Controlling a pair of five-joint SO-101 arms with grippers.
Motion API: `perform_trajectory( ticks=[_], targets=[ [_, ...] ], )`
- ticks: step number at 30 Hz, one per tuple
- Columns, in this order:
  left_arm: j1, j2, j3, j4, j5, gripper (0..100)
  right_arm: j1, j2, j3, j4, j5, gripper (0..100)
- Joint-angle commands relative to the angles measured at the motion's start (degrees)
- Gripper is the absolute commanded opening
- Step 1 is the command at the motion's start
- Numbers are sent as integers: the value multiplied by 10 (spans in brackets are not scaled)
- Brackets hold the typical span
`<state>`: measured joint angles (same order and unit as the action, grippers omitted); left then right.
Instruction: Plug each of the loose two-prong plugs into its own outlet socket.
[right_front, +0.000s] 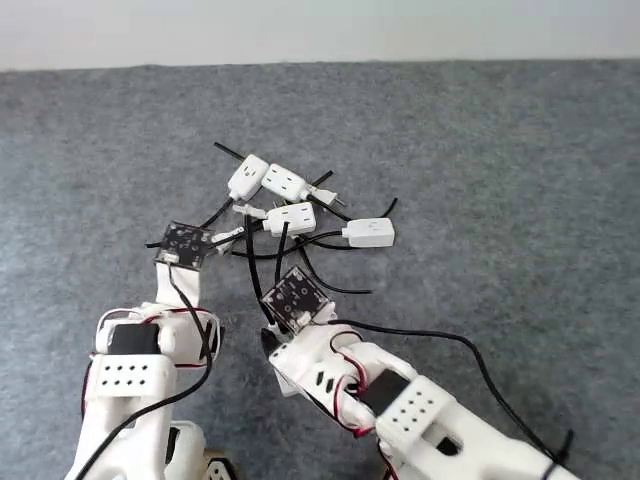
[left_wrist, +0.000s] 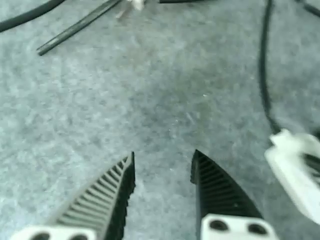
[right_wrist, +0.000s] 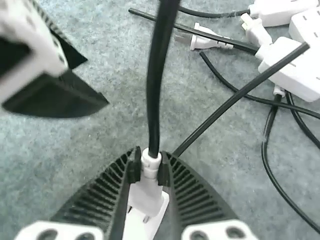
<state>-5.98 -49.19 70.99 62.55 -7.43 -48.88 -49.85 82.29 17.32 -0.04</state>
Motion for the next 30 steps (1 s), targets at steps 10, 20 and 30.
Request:
perform_trajectory(
  ticks=[10,20,30],
  targets=[
    [-7,-11,-5,-6,9,174,5,-284,89,185,46,8],
    [-8,-11,-4,-7,9,174,7,-453,118,288,47,72],
    [-8,-11,14,-36,8,174,8,-477,102,309,42,133]
  ],
)
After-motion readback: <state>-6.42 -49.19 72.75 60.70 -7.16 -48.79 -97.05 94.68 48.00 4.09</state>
